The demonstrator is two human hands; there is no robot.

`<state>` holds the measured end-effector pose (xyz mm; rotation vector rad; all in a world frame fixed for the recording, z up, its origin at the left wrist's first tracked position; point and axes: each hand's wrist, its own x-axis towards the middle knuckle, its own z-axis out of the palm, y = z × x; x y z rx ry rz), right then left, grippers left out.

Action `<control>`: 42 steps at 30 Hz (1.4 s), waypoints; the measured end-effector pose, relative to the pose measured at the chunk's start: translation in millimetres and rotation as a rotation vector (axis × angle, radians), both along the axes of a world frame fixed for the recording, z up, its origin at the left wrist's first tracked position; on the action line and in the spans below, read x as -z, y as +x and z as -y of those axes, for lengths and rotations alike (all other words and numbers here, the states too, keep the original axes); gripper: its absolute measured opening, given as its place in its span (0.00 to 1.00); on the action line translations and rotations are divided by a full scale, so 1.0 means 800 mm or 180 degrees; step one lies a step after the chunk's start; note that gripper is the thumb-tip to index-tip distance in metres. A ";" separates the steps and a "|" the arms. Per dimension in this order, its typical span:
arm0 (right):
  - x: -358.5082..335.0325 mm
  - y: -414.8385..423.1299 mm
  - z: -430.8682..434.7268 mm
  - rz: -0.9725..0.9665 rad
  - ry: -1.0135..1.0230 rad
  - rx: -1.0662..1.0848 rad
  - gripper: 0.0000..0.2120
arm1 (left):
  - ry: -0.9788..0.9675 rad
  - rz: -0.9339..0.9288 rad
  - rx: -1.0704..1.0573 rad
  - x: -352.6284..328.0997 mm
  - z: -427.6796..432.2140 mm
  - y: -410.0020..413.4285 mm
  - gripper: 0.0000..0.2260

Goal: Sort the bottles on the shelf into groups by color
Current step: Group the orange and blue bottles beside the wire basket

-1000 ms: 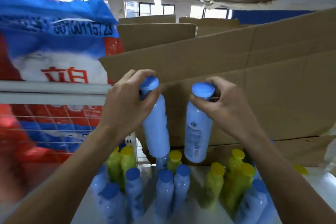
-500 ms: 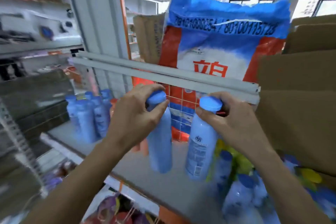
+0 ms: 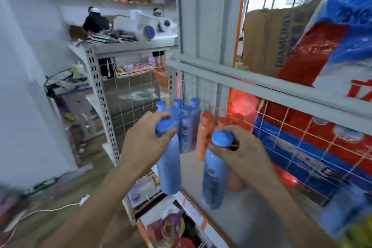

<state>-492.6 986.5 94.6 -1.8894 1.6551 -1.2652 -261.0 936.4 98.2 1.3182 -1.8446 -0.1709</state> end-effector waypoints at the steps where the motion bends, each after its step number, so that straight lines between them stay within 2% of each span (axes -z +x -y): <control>1: 0.003 0.006 0.017 -0.0029 0.0005 -0.0039 0.14 | 0.0026 0.0006 -0.0046 0.003 0.015 0.007 0.15; 9: 0.022 0.049 0.150 0.0088 0.0260 -0.0347 0.16 | 0.0248 -0.0173 -0.0311 0.017 0.132 0.043 0.12; 18: 0.035 0.094 0.231 -0.0010 0.0395 -0.0081 0.13 | 0.0404 -0.0187 -0.0263 0.040 0.236 0.092 0.13; 23: 0.043 0.142 0.256 -0.0105 0.0466 0.0320 0.15 | 0.0450 -0.0132 0.0125 0.053 0.299 0.132 0.14; 31: 0.060 0.241 0.287 0.0088 0.0570 0.1040 0.14 | 0.0433 -0.0047 0.0853 0.066 0.390 0.185 0.16; 42: 0.089 0.294 0.319 -0.0139 0.0746 0.1778 0.16 | 0.0623 -0.0036 0.1432 0.096 0.447 0.177 0.14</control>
